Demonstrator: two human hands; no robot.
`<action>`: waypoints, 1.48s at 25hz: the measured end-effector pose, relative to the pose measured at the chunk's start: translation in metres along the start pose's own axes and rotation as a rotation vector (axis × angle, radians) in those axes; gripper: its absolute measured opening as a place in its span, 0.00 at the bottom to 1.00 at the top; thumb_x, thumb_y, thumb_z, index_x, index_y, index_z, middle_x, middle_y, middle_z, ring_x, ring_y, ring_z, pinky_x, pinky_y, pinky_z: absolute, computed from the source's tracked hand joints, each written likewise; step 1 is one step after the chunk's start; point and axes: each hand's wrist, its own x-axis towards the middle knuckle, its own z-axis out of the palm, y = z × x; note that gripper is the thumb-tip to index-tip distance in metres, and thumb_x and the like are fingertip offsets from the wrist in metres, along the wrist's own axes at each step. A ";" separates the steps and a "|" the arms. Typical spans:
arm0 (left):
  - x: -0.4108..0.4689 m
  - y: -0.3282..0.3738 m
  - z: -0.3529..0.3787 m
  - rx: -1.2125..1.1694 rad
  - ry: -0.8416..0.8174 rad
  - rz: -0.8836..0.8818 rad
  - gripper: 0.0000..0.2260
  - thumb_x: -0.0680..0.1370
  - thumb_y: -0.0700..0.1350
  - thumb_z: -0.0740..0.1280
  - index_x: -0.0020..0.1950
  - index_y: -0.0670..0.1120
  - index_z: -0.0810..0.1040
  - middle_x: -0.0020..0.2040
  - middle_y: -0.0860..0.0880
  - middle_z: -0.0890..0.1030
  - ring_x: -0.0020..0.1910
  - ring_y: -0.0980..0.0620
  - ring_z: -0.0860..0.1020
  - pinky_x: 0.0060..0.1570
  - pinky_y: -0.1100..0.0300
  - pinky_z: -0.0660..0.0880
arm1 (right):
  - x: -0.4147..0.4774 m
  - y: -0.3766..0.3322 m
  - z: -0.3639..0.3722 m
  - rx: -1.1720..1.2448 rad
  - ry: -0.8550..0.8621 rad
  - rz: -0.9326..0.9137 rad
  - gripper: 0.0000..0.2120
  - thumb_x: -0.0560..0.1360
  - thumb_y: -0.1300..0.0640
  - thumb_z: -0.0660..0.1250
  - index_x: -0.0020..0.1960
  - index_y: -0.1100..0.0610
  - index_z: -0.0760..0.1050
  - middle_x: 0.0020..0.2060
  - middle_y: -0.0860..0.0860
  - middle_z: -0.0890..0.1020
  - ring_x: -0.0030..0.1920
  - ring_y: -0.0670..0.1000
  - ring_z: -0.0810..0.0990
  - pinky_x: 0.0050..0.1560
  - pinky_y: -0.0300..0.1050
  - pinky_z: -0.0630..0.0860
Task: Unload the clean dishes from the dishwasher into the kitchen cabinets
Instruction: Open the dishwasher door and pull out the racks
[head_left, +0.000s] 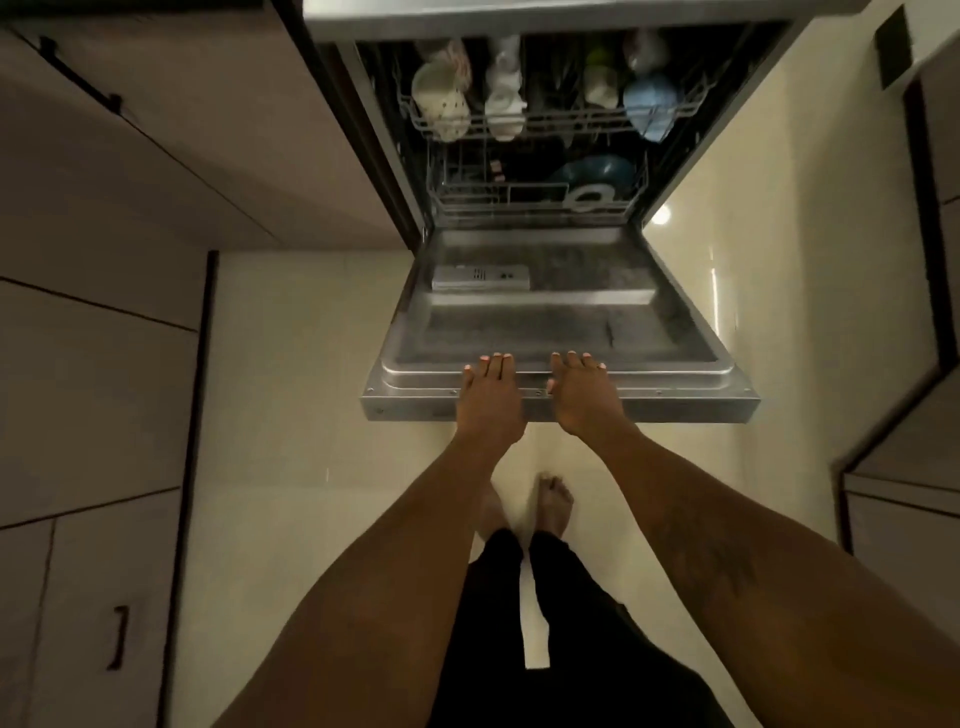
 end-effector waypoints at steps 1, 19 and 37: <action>0.006 -0.001 0.014 -0.010 -0.014 -0.003 0.33 0.81 0.46 0.62 0.80 0.40 0.50 0.80 0.42 0.56 0.79 0.42 0.53 0.78 0.45 0.50 | 0.003 0.004 0.010 0.016 -0.004 -0.003 0.19 0.83 0.54 0.58 0.72 0.58 0.68 0.67 0.58 0.74 0.68 0.59 0.71 0.68 0.54 0.69; 0.102 -0.027 0.280 -0.048 -0.291 -0.064 0.30 0.77 0.43 0.68 0.76 0.43 0.61 0.73 0.44 0.68 0.68 0.43 0.70 0.64 0.48 0.70 | 0.097 0.073 0.273 -0.002 -0.431 -0.094 0.28 0.80 0.55 0.63 0.77 0.58 0.58 0.74 0.60 0.62 0.71 0.62 0.66 0.64 0.55 0.71; 0.168 -0.040 0.370 0.071 -0.290 -0.046 0.34 0.76 0.43 0.72 0.77 0.41 0.60 0.71 0.43 0.70 0.68 0.43 0.72 0.65 0.51 0.71 | 0.138 0.092 0.390 -0.012 -0.375 -0.038 0.34 0.81 0.60 0.61 0.81 0.59 0.47 0.80 0.59 0.49 0.79 0.62 0.48 0.76 0.58 0.57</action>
